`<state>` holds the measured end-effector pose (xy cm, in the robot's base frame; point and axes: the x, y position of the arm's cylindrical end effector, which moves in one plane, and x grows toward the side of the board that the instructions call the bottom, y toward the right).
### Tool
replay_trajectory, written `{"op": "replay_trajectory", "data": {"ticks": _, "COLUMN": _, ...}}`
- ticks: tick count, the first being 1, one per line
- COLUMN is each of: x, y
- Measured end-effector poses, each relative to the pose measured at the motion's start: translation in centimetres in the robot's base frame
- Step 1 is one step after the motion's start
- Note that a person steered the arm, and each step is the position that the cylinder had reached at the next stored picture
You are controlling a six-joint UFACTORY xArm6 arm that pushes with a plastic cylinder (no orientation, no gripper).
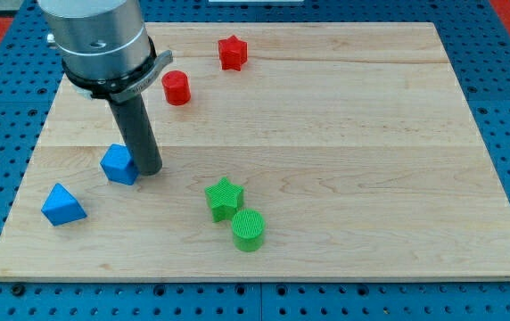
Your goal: Move the red circle below the red star
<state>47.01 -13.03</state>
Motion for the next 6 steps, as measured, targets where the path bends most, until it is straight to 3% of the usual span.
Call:
{"op": "replay_trajectory", "data": {"ticks": 1, "x": -1.9, "y": -1.3}}
{"op": "replay_trajectory", "data": {"ticks": 2, "x": 2.7, "y": -5.6}}
{"op": "replay_trajectory", "data": {"ticks": 4, "x": -11.5, "y": -2.5}}
{"op": "replay_trajectory", "data": {"ticks": 6, "x": -14.6, "y": 7.2}}
